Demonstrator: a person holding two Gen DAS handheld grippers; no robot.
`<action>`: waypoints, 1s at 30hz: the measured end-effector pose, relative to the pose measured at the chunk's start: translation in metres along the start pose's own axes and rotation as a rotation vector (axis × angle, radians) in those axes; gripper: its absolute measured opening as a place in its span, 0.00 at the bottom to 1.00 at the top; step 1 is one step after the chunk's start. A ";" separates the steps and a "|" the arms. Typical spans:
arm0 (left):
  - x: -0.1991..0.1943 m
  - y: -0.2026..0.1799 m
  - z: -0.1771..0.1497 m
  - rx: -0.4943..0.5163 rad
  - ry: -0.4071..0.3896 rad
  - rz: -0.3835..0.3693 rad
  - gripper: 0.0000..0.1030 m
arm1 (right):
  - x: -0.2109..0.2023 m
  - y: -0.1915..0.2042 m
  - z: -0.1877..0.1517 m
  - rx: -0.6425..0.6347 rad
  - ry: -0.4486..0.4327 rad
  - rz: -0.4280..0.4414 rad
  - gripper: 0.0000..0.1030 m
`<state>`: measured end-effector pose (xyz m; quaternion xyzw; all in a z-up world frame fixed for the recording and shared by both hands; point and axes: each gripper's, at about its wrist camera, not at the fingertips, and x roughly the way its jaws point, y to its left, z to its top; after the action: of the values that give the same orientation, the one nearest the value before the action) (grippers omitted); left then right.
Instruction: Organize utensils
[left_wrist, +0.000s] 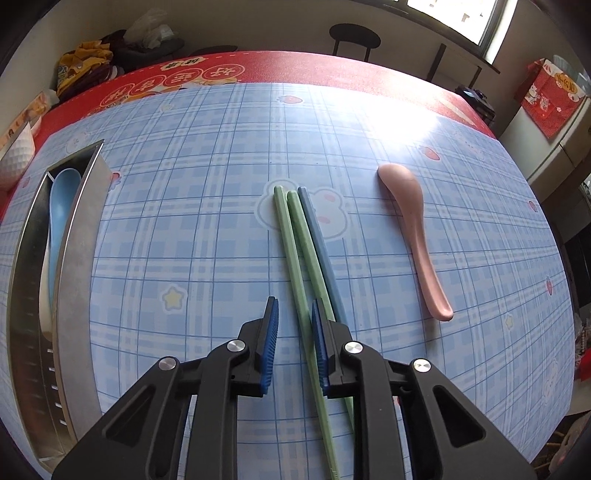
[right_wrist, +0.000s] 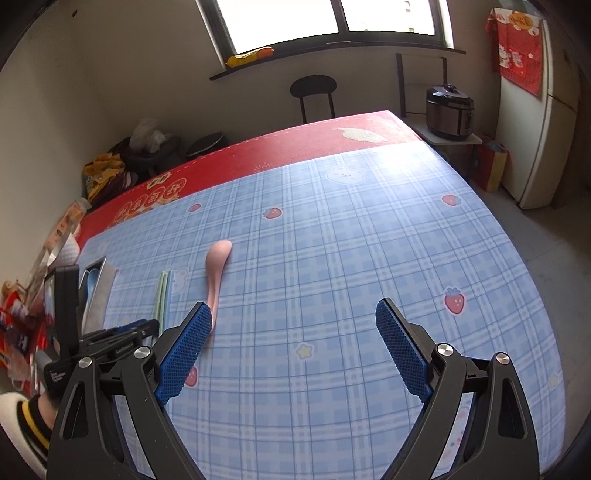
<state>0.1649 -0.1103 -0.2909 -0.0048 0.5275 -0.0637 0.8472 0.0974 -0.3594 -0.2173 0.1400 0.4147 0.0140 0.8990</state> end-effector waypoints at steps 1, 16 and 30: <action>0.001 -0.002 0.001 0.016 0.000 0.009 0.17 | 0.000 0.000 0.000 0.003 0.001 0.000 0.85; -0.003 -0.001 -0.004 0.029 -0.019 0.035 0.12 | 0.001 0.002 -0.008 0.023 0.038 -0.002 0.85; -0.037 0.034 -0.025 -0.075 -0.027 -0.057 0.06 | 0.013 0.027 -0.013 -0.029 0.094 0.043 0.85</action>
<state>0.1297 -0.0705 -0.2719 -0.0525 0.5177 -0.0677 0.8513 0.0984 -0.3280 -0.2281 0.1352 0.4533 0.0459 0.8799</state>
